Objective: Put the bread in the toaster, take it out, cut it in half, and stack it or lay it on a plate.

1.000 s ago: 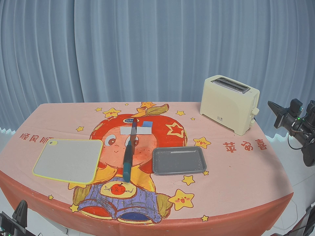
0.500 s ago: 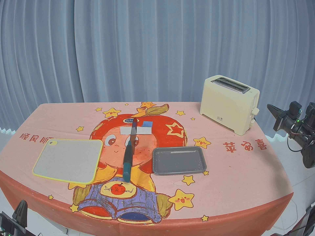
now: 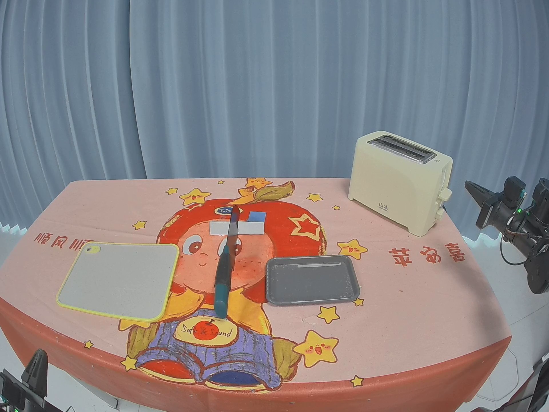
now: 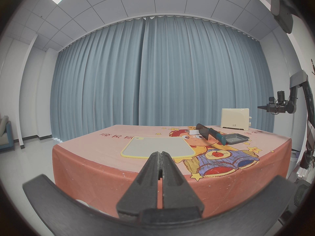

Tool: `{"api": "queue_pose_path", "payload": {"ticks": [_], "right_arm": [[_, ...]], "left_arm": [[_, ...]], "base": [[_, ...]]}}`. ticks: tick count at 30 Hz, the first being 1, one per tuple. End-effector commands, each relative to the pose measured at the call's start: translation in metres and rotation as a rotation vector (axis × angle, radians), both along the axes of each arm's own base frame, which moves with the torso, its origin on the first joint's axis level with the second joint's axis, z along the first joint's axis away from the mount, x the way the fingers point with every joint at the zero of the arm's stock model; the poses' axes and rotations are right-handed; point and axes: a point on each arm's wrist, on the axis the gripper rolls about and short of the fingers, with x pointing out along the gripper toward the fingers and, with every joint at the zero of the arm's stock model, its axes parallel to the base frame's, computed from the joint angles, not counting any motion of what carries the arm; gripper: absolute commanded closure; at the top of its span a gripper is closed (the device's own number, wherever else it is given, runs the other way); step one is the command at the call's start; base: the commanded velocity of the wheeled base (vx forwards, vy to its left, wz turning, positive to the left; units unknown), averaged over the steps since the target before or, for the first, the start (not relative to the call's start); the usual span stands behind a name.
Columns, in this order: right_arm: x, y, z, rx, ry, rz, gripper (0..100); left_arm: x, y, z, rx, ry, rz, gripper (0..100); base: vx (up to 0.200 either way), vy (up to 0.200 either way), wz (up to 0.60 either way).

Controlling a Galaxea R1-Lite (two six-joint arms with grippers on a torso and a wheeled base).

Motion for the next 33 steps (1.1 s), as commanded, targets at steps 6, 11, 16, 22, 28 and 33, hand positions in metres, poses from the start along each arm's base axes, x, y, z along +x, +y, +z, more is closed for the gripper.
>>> {"api": "queue_pose_path", "payload": {"ticks": [6,11,16,22,28,33], "right_arm": [[0.000,0.001,0.001,-0.001,-0.004,0.002,100],[0.000,0.001,0.001,-0.003,-0.006,0.004,100],[-0.001,0.001,0.000,-0.002,-0.003,0.004,100],[-0.002,0.001,-0.002,-0.002,0.007,0.004,100],[-0.006,0.006,-0.007,-0.001,0.033,0.016,100],[-0.006,0.006,-0.012,-0.011,0.050,0.017,100]], "left_arm": [[0.001,0.000,-0.005,-0.001,0.018,0.001,100],[0.001,0.000,-0.005,-0.001,0.018,0.001,100],[0.001,0.000,-0.005,-0.001,0.018,0.001,100],[0.001,0.000,-0.005,-0.001,0.018,0.001,100],[0.001,0.000,-0.005,0.001,0.019,0.001,100],[0.001,0.000,-0.005,-0.001,0.018,0.001,100]], "base": [[0.000,0.000,0.00],[0.000,0.000,0.00],[0.000,0.000,0.00],[0.000,0.000,0.00],[0.000,0.000,0.00],[0.000,0.000,0.00]]}}
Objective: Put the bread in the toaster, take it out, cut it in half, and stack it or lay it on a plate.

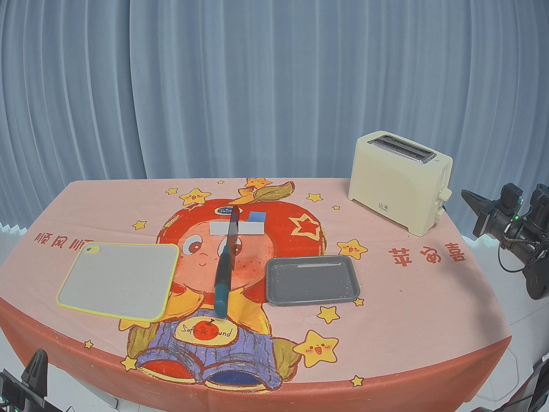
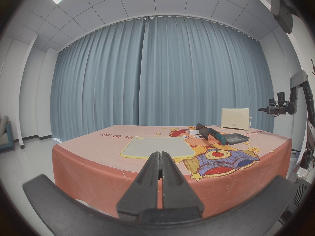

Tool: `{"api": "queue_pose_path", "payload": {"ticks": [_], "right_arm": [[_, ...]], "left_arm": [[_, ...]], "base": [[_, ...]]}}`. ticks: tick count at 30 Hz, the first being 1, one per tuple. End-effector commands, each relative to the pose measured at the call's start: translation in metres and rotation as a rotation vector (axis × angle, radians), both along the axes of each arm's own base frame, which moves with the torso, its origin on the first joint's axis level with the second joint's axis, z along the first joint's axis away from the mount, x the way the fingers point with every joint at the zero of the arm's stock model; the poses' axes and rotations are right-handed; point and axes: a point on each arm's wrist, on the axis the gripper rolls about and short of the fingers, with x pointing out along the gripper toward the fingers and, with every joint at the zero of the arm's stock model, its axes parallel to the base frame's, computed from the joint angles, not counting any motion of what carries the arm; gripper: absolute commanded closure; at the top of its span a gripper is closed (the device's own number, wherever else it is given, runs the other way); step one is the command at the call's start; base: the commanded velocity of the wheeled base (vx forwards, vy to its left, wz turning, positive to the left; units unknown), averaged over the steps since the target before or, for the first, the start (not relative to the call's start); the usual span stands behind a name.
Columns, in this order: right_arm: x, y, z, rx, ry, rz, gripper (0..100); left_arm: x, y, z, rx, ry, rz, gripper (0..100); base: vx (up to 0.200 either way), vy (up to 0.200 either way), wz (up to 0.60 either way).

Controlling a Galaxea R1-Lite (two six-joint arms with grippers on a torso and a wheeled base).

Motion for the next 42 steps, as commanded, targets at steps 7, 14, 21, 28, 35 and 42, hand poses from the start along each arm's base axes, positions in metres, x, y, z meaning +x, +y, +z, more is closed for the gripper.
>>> {"api": "queue_pose_path", "payload": {"ticks": [7,14,21,28,35,42], "right_arm": [[-0.002,0.001,-0.005,-0.016,0.017,0.004,100],[-0.003,0.001,-0.007,-0.015,0.025,0.004,100],[-0.003,0.001,-0.007,-0.015,0.025,0.004,100],[-0.003,0.004,-0.011,-0.027,0.034,0.014,100],[-0.003,0.004,-0.012,-0.031,0.036,0.016,100],[-0.004,0.008,-0.014,-0.038,0.043,0.023,100]], "left_arm": [[0.001,0.000,-0.005,-0.001,0.018,0.001,100],[0.001,0.000,-0.005,-0.001,0.018,0.001,100],[0.001,0.000,-0.005,-0.001,0.018,0.001,100],[0.001,0.000,-0.005,-0.001,0.018,0.001,100],[0.001,0.000,-0.005,0.001,0.019,0.001,100],[0.001,0.000,-0.005,-0.001,0.018,0.001,100]], "base": [[0.000,0.000,0.00],[0.000,0.000,0.00],[0.000,0.000,0.00],[0.000,0.000,0.00],[0.000,0.000,0.00],[0.000,0.000,0.00]]}}
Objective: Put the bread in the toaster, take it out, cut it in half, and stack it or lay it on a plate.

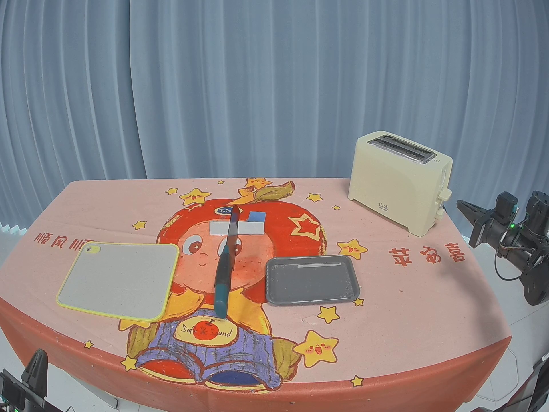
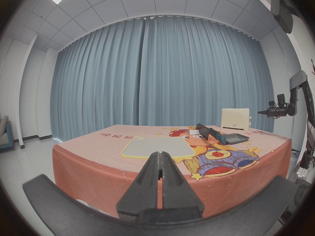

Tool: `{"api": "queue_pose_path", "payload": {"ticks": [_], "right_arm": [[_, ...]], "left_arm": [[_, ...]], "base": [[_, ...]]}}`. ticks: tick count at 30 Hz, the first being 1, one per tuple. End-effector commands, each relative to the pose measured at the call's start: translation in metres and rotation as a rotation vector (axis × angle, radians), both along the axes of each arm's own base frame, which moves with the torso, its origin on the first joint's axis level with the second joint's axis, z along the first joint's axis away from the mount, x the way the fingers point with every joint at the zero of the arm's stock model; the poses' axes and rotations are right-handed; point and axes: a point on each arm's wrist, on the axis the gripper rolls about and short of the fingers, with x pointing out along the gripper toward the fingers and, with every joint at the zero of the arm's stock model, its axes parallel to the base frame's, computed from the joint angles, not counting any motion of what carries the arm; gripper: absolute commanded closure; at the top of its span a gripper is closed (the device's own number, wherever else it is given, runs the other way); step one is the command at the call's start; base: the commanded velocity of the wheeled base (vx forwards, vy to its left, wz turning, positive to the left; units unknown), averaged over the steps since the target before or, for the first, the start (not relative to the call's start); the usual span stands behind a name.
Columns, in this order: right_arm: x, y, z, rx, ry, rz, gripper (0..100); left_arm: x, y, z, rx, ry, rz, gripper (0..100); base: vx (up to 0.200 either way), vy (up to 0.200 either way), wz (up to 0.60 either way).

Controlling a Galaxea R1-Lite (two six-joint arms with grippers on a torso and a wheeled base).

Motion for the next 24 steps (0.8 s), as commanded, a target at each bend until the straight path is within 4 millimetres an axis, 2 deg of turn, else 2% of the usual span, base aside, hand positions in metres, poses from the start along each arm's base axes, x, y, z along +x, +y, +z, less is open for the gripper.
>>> {"api": "queue_pose_path", "payload": {"ticks": [1,24], "right_arm": [[0.0002,0.0020,-0.0009,0.000,0.003,0.005,100],[-0.0035,0.0074,-0.0049,-0.002,0.022,0.022,100]], "left_arm": [[0.0013,0.0000,-0.0049,-0.001,0.018,0.000,100],[0.0013,0.0000,-0.0049,-0.001,0.018,0.000,100]], "base": [[0.000,0.000,0.00],[0.000,0.000,0.00]]}}
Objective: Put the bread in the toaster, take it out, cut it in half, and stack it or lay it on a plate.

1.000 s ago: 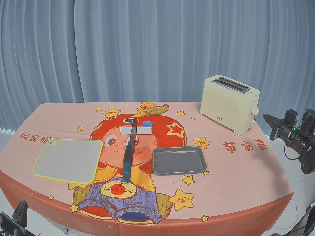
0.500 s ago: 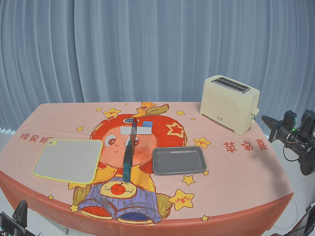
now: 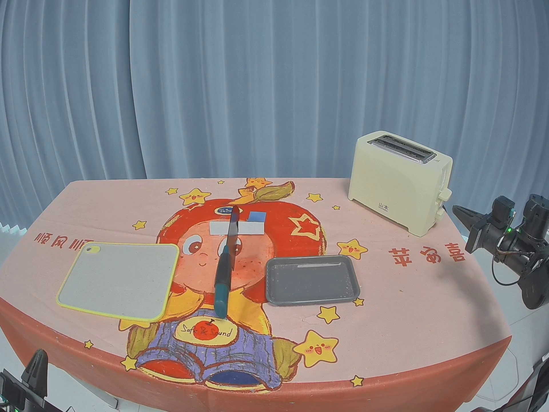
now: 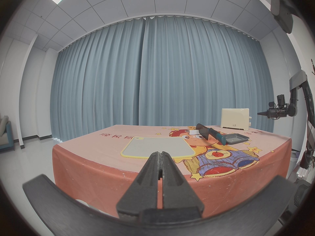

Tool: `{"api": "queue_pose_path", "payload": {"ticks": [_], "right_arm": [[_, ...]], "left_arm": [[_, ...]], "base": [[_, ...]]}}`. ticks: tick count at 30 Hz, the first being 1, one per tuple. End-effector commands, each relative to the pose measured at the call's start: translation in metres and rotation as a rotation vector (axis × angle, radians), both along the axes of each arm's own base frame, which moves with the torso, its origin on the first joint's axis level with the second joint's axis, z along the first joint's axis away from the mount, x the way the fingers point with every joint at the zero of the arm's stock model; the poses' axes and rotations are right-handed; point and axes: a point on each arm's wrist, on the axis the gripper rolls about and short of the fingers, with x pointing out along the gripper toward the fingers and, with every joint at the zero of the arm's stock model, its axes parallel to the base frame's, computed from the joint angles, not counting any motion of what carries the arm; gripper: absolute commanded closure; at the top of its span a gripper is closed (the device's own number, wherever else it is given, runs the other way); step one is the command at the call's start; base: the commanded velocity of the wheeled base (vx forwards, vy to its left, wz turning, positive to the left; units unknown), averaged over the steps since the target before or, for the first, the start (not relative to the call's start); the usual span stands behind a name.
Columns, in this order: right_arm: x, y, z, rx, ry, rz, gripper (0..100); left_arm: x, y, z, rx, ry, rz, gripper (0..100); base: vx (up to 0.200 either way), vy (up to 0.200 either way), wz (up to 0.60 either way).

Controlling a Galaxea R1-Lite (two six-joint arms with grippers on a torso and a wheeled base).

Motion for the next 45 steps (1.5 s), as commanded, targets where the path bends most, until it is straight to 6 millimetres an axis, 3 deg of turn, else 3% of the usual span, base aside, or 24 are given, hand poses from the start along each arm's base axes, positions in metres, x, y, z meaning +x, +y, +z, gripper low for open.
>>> {"api": "queue_pose_path", "payload": {"ticks": [1,45], "right_arm": [[0.0003,0.0003,-0.0002,0.000,0.000,0.002,100],[-0.0009,-0.0001,-0.0021,0.000,0.009,-0.001,100]], "left_arm": [[0.0013,0.0000,-0.0049,-0.001,0.018,0.001,100],[0.0013,0.0000,-0.0049,0.001,0.019,0.001,100]], "base": [[0.000,0.000,0.00],[0.000,0.000,0.00]]}}
